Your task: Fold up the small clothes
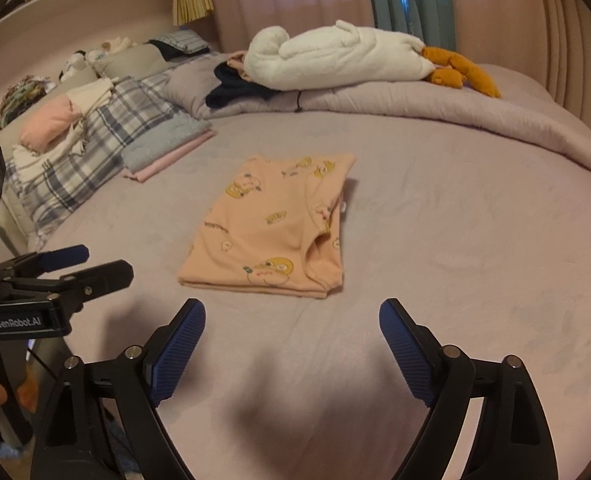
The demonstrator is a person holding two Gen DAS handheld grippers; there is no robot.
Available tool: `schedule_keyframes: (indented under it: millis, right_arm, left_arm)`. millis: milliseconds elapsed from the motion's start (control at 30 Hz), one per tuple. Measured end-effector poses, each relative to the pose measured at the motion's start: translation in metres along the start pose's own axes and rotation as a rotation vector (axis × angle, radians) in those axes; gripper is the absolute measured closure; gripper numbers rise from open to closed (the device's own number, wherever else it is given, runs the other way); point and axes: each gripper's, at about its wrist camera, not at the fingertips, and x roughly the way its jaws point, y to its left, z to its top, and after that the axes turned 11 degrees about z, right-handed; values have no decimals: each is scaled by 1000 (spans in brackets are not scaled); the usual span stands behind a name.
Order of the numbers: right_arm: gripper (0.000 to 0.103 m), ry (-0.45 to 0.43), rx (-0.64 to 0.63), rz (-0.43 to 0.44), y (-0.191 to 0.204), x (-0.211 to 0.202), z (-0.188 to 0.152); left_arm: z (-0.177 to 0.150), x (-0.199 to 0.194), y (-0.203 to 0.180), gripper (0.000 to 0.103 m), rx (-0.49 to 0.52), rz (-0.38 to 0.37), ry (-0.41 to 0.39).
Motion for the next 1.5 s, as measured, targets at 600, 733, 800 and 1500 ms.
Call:
schedule_keyframes:
  millis: [600,733,800,1500]
  right_arm:
    - [1,-49,-12,-13,10,-18,2]
    - [1,-52,-11,-14,11,-20,3]
    - [1,-51,-11,-16,11,-20,3]
    - [1,-37,-27,5,17,-16,10]
  left_arm:
    - [-1,-30,-4,0,-11,87,-46]
    - [-1,-31,-3,0,-24,78,-43]
    - [0,-30,-2,0,-27,84,-42]
    - [-7,-26,1,0,-39,126,-16]
